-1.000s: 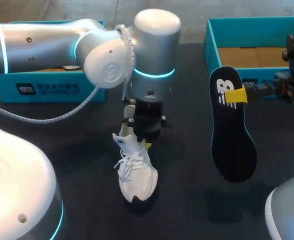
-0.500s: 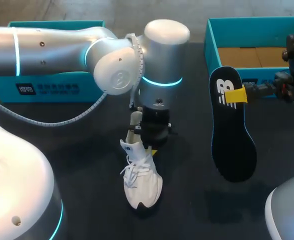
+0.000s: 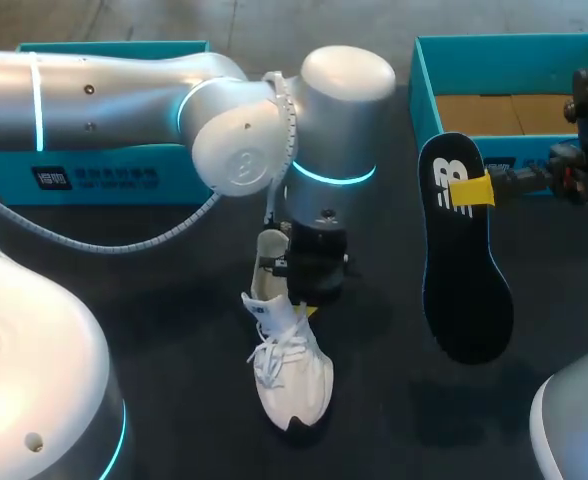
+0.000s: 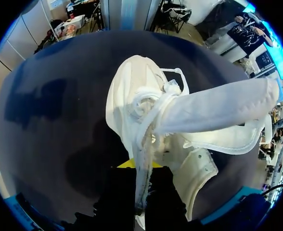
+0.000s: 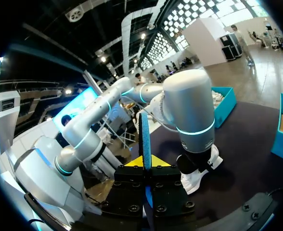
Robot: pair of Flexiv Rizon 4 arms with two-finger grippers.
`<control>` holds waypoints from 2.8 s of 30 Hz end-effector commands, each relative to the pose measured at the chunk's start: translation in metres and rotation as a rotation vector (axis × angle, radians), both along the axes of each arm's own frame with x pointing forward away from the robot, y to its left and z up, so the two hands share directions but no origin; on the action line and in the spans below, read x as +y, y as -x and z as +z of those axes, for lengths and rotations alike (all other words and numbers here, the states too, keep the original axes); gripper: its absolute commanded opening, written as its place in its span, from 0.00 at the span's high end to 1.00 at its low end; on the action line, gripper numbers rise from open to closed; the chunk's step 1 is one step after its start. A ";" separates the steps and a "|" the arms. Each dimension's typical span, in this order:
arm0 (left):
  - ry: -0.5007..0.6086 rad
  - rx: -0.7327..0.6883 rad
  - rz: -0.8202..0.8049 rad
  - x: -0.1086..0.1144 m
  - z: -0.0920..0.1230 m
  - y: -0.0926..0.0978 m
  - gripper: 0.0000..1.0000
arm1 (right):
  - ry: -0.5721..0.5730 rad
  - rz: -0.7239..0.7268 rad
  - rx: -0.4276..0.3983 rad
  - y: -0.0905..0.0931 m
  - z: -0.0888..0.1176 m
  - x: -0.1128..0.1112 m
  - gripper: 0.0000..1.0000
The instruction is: Take the shoe out of the shoebox, open the shoe tongue, remove and reinsert the insole, then place the shoe into the shoebox
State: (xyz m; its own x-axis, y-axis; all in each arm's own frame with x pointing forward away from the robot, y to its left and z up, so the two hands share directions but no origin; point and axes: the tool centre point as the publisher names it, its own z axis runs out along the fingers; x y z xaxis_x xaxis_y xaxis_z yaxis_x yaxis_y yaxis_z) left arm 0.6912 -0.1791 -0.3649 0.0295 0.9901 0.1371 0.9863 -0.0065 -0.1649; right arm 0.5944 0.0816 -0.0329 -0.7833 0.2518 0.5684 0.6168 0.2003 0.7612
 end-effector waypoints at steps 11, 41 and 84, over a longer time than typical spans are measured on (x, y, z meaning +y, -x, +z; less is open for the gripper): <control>-0.021 -0.007 -0.004 0.007 -0.006 0.009 1.00 | -0.232 -0.184 -0.078 0.011 -0.004 -0.003 1.00; 0.146 -0.014 0.034 -0.004 0.009 -0.001 0.00 | -0.232 -0.184 -0.078 0.011 -0.004 -0.003 1.00; 1.065 0.042 0.266 0.001 0.140 -0.050 0.00 | -0.232 -0.184 -0.078 0.011 -0.004 -0.003 1.00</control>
State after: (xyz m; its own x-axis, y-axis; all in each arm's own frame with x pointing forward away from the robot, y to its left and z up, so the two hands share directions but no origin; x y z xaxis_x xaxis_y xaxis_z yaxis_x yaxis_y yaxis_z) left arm 0.7419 -0.1900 -0.2264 -0.1968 0.7603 -0.6191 0.9693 0.0560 -0.2394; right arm 0.5945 0.0816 -0.0330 -0.7833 0.2517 0.5684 0.6167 0.1998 0.7614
